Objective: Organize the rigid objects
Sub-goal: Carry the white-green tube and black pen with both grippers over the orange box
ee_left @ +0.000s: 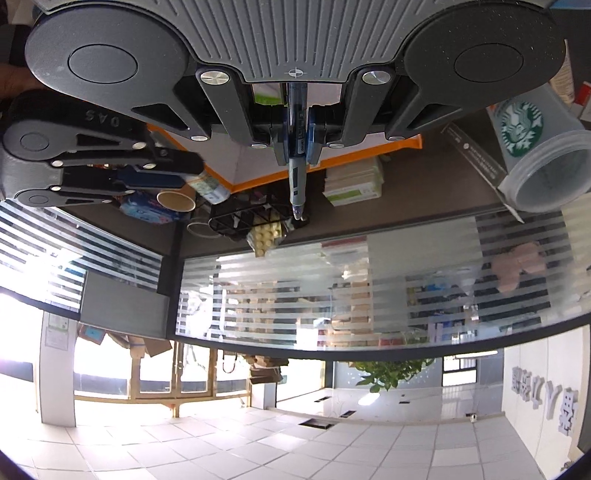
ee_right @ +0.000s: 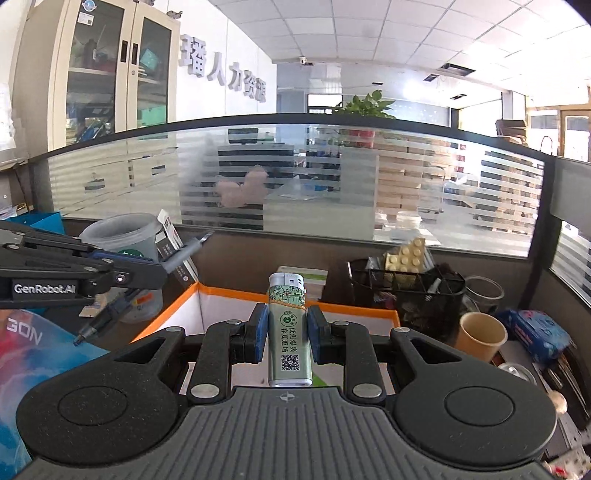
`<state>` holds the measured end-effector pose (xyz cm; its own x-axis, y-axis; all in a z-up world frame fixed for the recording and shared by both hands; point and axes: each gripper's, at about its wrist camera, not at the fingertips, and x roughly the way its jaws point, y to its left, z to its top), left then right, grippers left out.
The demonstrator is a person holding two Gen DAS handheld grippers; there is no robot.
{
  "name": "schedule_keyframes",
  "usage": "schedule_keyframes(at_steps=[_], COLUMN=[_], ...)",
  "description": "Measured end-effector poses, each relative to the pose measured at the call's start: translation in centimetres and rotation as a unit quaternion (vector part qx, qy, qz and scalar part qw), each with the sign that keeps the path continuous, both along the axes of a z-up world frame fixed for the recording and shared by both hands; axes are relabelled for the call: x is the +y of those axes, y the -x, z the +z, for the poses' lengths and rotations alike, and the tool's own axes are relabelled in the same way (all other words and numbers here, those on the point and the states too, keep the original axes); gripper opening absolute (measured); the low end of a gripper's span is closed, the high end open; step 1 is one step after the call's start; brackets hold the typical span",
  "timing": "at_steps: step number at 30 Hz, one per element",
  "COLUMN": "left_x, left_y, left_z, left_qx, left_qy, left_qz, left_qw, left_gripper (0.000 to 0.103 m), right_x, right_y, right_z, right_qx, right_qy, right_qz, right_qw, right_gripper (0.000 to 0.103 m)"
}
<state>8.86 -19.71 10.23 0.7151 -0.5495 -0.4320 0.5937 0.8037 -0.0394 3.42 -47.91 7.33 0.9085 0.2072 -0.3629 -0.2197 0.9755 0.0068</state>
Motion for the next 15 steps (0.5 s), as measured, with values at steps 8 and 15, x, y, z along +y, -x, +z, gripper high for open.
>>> schedule_keyframes(at_steps=[8,15], left_x=[-2.1,-3.1], left_y=[-2.8,-4.5], left_z=[-2.9,-5.3], left_qx=[0.038,0.064], left_qy=[-0.006,-0.021], left_qz=[-0.002,0.004], left_qw=[0.9992,0.9977], left_gripper=[0.007,0.007], right_x=[0.1,-0.7], right_y=[-2.8,-4.8], right_z=[-1.2,-3.3], right_qx=[0.019,0.047], right_qy=[0.002,0.001], right_qz=[0.007,-0.002], right_qw=[1.0,0.999], right_gripper=[0.021,0.021])
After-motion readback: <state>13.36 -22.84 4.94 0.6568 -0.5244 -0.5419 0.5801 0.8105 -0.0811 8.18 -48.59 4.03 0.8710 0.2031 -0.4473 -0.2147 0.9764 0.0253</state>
